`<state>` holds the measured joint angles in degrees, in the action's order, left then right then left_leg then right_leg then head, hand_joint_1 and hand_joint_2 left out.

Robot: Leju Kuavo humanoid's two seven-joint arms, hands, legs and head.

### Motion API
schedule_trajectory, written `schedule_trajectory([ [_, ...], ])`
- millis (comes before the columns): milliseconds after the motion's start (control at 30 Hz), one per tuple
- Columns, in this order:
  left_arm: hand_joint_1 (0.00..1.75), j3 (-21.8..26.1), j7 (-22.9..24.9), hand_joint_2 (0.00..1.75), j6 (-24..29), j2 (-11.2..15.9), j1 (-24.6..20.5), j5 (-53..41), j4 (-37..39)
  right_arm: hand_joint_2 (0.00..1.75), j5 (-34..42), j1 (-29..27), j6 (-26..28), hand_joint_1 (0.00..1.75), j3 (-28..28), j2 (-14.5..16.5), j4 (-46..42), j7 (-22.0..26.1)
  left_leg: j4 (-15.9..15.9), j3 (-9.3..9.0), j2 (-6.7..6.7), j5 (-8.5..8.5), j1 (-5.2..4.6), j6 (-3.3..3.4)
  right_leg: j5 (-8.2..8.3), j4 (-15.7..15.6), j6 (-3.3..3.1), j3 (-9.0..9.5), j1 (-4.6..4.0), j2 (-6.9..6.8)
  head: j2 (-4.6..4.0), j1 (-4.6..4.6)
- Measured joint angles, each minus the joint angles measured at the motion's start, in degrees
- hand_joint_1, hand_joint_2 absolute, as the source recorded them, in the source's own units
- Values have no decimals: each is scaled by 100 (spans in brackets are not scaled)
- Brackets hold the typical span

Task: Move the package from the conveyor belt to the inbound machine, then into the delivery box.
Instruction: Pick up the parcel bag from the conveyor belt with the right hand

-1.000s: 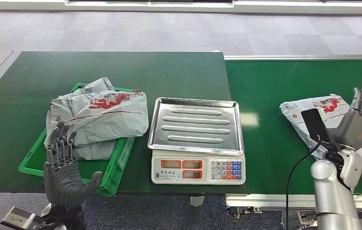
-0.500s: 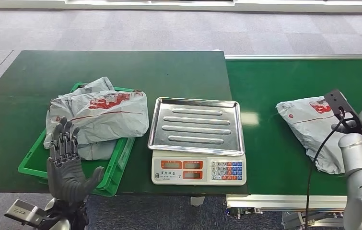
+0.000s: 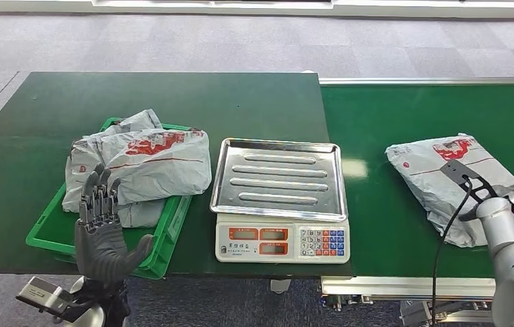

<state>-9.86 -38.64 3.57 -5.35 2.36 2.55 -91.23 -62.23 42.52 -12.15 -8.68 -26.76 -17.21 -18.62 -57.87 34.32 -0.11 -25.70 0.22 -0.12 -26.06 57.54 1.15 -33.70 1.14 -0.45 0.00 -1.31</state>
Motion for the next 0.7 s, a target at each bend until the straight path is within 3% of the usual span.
schedule_trajectory([
  [500,0,-21,28,175,-63,-3,-40,-78,54,175,-33,-179,-280,0,0,86,139,88,0,1,-1,0,1,0,-1,0,0,-1,-1,0,0,0],
  [533,0,-21,35,175,-67,-4,-40,-87,55,175,-34,-208,-307,30,0,97,145,93,0,1,-1,0,1,0,-1,0,0,-1,-1,-1,0,0],
  [633,0,-22,57,175,-99,-10,-42,-130,76,175,-37,-282,-445,160,0,126,156,97,0,1,-1,0,0,0,-1,0,0,-1,-1,0,0,0],
  [667,0,-23,61,175,-111,-13,-42,-142,86,175,-37,-303,-483,175,0,133,162,103,0,1,-1,0,0,0,-1,0,0,-1,-1,0,0,0],
  [700,0,-24,64,175,-119,-16,-42,-148,95,175,-37,-322,-519,175,0,139,168,112,0,1,-1,0,0,0,-1,0,0,-1,-1,0,0,0],
])
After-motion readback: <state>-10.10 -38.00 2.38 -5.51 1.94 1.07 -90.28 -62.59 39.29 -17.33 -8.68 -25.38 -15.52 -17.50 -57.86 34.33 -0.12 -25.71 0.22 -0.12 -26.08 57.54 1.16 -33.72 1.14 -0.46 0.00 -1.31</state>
